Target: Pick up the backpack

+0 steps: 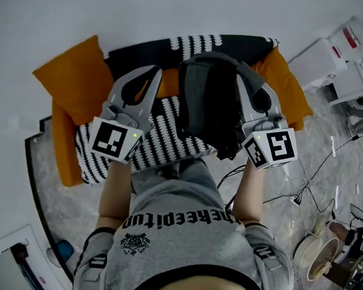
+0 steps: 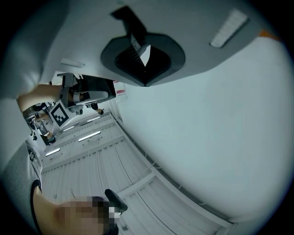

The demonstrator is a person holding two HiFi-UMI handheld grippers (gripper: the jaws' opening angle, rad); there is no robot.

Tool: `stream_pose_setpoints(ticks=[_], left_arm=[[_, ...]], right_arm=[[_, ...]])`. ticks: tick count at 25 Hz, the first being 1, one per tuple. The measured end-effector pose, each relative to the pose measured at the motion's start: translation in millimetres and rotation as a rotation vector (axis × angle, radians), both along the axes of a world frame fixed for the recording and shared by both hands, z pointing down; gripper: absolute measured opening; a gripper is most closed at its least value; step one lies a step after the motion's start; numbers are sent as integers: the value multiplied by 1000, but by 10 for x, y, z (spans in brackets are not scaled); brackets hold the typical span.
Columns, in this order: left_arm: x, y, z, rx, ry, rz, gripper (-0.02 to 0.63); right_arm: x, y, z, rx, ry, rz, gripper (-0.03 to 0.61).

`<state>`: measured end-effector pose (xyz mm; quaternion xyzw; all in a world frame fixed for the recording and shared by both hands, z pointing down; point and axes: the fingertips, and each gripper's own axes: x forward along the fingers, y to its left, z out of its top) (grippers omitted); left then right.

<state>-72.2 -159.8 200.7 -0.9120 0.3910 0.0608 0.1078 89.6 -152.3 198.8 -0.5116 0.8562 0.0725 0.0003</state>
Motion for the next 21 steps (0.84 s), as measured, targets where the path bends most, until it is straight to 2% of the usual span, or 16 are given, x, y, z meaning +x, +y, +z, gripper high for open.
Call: stream_pose_setpoints(ticks=[6,16,21], left_arm=[[-125,109,15,11,1,0,12],[-83,115,-19,19,-17,11,12],[-74,113,-38,33,-2,28,14]], right_arm=[[-150,132,-27,19,-2,-6,40],[-158,157,-108,31,2,-11,40],[-199,142,-107,31,4,-11,40]])
